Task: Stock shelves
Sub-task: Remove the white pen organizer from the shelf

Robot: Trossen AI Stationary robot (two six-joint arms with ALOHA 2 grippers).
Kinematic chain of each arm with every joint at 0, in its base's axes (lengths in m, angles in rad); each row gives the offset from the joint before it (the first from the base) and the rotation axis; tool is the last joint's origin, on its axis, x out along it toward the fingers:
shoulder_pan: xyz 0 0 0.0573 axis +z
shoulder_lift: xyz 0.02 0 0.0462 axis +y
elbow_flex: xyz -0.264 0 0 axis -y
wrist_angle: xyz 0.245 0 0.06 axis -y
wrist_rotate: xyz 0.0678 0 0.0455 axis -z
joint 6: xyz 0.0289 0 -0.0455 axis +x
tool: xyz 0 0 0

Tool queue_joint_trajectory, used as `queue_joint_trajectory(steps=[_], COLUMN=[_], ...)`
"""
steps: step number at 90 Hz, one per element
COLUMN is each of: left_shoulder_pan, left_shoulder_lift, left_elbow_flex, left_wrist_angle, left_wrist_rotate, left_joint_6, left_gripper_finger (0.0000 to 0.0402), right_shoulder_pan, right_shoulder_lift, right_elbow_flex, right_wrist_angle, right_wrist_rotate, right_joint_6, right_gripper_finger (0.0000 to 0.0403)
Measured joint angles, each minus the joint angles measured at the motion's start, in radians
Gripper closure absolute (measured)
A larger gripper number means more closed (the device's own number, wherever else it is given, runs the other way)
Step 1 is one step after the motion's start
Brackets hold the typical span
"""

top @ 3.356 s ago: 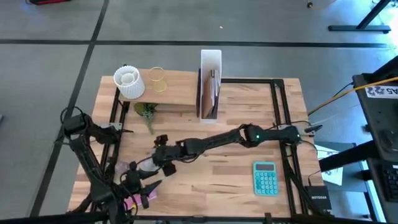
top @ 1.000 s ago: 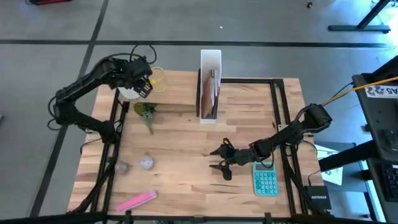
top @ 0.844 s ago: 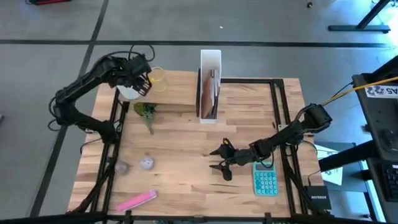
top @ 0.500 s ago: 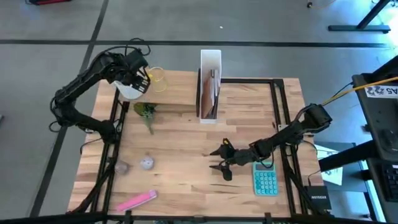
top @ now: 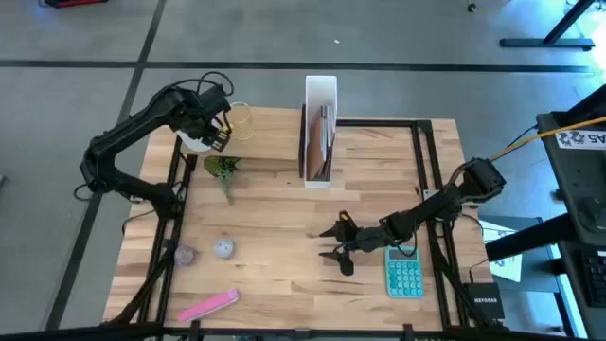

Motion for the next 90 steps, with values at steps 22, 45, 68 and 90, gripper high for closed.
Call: queue_joint_trajectory(steps=[22,45,68,90], left_shoulder_pan=[-0.125,-0.416,-0.785,-0.956], left_shoulder_lift=[0.0,-0.001,0.062,0.368], left_elbow_flex=[0.066,0.147,0.128,0.105], left_wrist_angle=[-0.004,0.013,0.281,0.776], left_wrist_rotate=[0.085,0.139,0.189,0.176], left_joint_6=[-0.045,-0.203,-0.306,-0.126], left_gripper_finger=[0.0394,0.04,0.0401,0.0401], right_shoulder_pan=[0.014,0.11,0.271,0.495], right_shoulder_lift=[0.0,-0.019,-0.223,-0.44], right_elbow_flex=[0.0,0.039,0.083,0.101], right_wrist_angle=[0.09,0.142,0.111,0.129], right_wrist_rotate=[-0.006,0.012,0.076,0.348], right_joint_6=[-0.026,-0.139,-0.311,-0.569], right_gripper_finger=[0.0139,0.0139,0.0139,0.0139])
